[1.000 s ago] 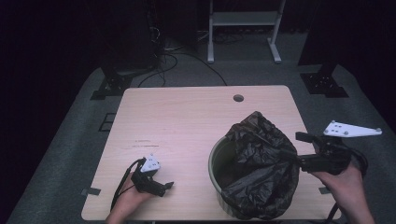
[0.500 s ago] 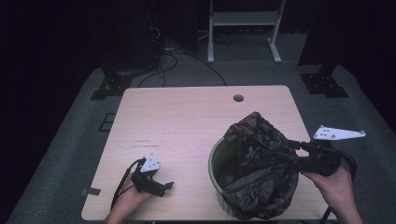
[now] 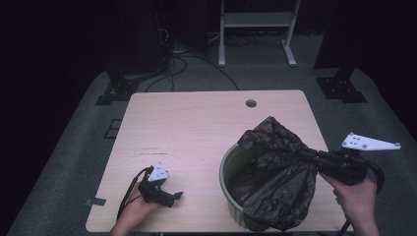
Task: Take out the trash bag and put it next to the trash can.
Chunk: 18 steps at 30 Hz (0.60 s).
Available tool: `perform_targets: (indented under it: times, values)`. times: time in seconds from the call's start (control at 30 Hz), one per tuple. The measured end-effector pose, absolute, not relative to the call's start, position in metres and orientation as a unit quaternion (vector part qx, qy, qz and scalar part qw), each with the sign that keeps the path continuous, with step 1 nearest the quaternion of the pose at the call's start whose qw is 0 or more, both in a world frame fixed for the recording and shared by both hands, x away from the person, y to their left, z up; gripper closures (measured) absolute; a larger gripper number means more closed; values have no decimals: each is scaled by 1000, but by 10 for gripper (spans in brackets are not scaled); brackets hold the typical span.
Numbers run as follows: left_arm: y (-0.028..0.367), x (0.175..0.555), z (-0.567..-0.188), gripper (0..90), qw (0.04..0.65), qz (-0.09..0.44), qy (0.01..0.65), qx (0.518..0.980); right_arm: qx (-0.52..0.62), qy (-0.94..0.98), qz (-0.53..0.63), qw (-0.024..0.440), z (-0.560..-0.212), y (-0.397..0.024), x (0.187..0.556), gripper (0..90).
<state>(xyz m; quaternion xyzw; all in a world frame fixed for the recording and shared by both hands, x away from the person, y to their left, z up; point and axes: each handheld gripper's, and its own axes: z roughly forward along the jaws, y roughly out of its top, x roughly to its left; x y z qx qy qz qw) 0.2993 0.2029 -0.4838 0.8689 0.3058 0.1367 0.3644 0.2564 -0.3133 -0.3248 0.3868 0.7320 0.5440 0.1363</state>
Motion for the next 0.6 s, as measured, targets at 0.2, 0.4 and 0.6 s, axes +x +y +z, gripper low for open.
perform_targets:
  times: [0.2, 0.4, 0.6]
  values:
    - [203, 299, -484, 0, 364, 137, 306, 869, 372, 729, 556, 143, -326, -312, 254, 886]
    - [203, 299, -484, 0, 364, 136, 306, 869, 354, 712, 589, 142, -328, -315, 257, 899]
    - [203, 299, -484, 0, 364, 136, 306, 869, 340, 689, 624, 139, -325, -316, 259, 900]
